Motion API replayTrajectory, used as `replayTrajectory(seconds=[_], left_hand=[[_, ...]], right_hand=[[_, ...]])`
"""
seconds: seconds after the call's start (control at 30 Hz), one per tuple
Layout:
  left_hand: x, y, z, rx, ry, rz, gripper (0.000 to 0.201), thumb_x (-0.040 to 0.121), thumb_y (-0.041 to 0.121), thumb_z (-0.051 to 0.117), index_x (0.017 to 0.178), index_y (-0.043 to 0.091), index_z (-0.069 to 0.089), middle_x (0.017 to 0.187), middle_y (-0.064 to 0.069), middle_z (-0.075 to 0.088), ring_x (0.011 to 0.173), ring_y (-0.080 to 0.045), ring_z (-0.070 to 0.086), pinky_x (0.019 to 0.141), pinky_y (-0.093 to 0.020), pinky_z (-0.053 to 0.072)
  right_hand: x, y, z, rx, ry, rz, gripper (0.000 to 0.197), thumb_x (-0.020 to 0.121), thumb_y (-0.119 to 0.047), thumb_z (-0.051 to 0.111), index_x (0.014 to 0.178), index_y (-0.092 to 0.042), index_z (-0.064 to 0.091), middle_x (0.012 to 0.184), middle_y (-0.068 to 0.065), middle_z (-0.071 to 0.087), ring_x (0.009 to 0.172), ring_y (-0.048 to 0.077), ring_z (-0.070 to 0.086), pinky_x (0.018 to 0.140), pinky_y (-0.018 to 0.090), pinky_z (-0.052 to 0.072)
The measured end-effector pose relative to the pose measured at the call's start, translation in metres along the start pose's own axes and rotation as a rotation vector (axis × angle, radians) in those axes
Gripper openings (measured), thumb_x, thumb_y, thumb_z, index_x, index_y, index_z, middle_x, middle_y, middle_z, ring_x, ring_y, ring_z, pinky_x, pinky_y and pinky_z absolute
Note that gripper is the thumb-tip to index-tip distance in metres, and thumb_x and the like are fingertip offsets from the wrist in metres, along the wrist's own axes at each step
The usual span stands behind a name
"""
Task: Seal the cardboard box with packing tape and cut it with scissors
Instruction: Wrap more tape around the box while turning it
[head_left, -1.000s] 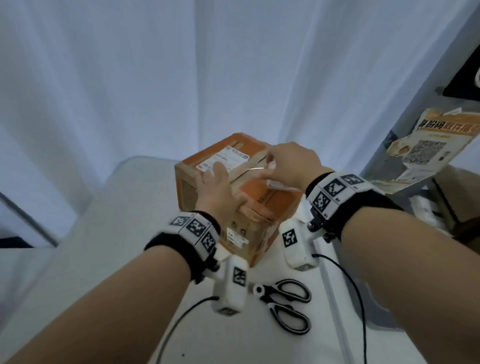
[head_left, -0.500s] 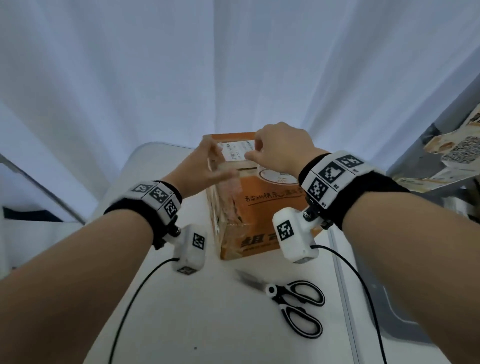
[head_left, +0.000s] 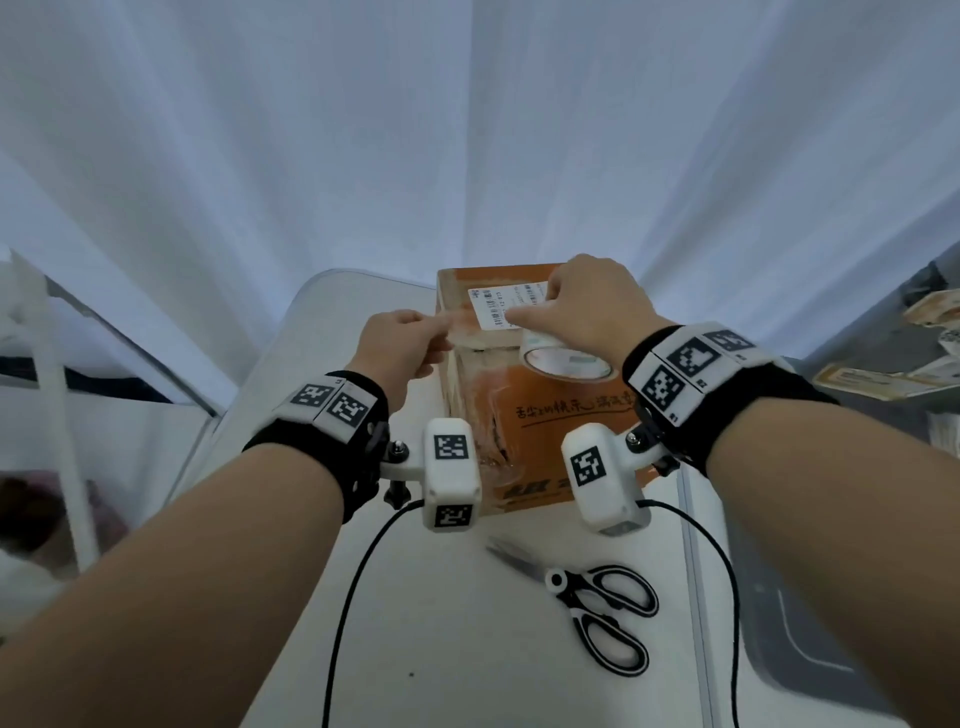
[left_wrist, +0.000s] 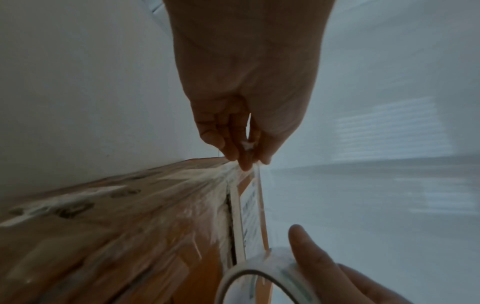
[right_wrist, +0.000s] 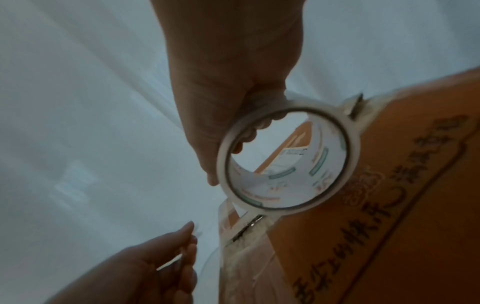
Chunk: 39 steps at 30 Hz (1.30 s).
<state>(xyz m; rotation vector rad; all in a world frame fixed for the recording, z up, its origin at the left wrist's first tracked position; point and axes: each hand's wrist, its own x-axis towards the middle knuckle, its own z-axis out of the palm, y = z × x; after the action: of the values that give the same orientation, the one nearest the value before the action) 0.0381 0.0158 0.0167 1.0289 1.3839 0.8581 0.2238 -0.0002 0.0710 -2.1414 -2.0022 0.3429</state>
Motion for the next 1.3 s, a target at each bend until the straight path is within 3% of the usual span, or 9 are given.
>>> replayTrajectory(seconds=[0.23,0.33,0.43,0.6,0.7,0.87,1.0,1.2,1.3], left_hand=[[-0.006,-0.017,-0.011,0.031,0.037,-0.115,0.021,0.087,0.022,0.067,0.081,0.002,0.065,0.066,-0.004,0.061,0.053,-0.010,0.047,0.043,-0.015,0.038],[-0.003,-0.016,-0.010,0.047,0.072,-0.110,0.020,0.089,0.020,0.065,0.078,0.003,0.063,0.065,-0.004,0.060,0.052,-0.011,0.047,0.045,-0.016,0.038],[-0.001,-0.016,-0.017,0.073,0.143,-0.109,0.021,0.090,0.020,0.062,0.074,0.006,0.059,0.065,-0.004,0.059,0.054,-0.012,0.048,0.050,-0.021,0.038],[-0.001,-0.014,-0.022,0.106,0.133,-0.100,0.023,0.087,0.027,0.066,0.082,0.005,0.061,0.068,-0.002,0.059,0.055,-0.013,0.047,0.052,-0.023,0.039],[-0.001,-0.012,-0.021,0.114,0.140,-0.082,0.025,0.086,0.028,0.067,0.076,0.006,0.060,0.067,-0.002,0.060,0.056,-0.013,0.045,0.053,-0.023,0.040],[-0.002,-0.017,-0.023,0.109,0.183,-0.108,0.027,0.087,0.025,0.066,0.070,0.007,0.058,0.066,-0.003,0.059,0.057,-0.015,0.045,0.052,-0.024,0.038],[-0.008,-0.025,-0.016,0.095,0.180,-0.130,0.033,0.084,0.030,0.069,0.066,0.005,0.057,0.066,-0.005,0.059,0.053,-0.016,0.043,0.049,-0.025,0.037],[-0.006,-0.025,-0.007,0.113,0.224,-0.125,0.044,0.082,0.036,0.071,0.054,0.006,0.054,0.059,-0.005,0.056,0.046,-0.018,0.042,0.052,-0.026,0.037],[-0.004,-0.027,-0.004,0.146,0.237,-0.132,0.043,0.084,0.034,0.069,0.054,0.007,0.054,0.057,-0.004,0.055,0.045,-0.018,0.042,0.051,-0.023,0.037]], right_hand=[[0.006,-0.014,-0.006,-0.338,-0.121,-0.057,0.052,0.074,-0.068,0.056,0.064,-0.018,0.046,0.063,-0.004,0.052,0.060,0.015,0.053,0.057,0.027,0.039],[0.007,-0.010,-0.005,-0.293,-0.096,-0.054,0.057,0.076,-0.070,0.050,0.056,-0.017,0.043,0.056,-0.004,0.049,0.054,0.015,0.050,0.064,0.030,0.044],[0.008,0.000,-0.004,-0.079,-0.095,-0.040,0.048,0.081,-0.054,0.046,0.052,-0.017,0.046,0.049,-0.005,0.047,0.046,0.015,0.045,0.076,0.036,0.050],[0.008,0.009,-0.008,0.193,-0.066,-0.034,0.045,0.083,-0.047,0.058,0.058,-0.012,0.048,0.050,-0.004,0.047,0.047,0.013,0.043,0.047,0.022,0.032],[0.014,0.005,-0.013,0.146,-0.051,-0.033,0.041,0.080,-0.045,0.059,0.054,-0.016,0.046,0.051,-0.005,0.046,0.047,0.012,0.043,0.050,0.024,0.033],[0.022,-0.004,-0.015,-0.249,-0.107,-0.087,0.027,0.075,-0.041,0.057,0.064,-0.016,0.057,0.066,-0.002,0.060,0.062,0.021,0.057,0.060,0.030,0.044],[0.025,-0.004,-0.017,-0.309,-0.139,-0.086,0.041,0.075,-0.058,0.059,0.062,-0.020,0.051,0.065,-0.003,0.057,0.064,0.021,0.058,0.063,0.031,0.049],[0.030,-0.017,-0.023,-0.459,-0.095,-0.117,0.043,0.077,-0.052,0.063,0.058,-0.018,0.043,0.060,-0.002,0.049,0.060,0.020,0.052,0.052,0.023,0.029],[0.032,-0.019,-0.021,-0.487,-0.106,-0.122,0.042,0.078,-0.049,0.063,0.058,-0.017,0.043,0.059,-0.003,0.048,0.055,0.017,0.047,0.053,0.024,0.030]])
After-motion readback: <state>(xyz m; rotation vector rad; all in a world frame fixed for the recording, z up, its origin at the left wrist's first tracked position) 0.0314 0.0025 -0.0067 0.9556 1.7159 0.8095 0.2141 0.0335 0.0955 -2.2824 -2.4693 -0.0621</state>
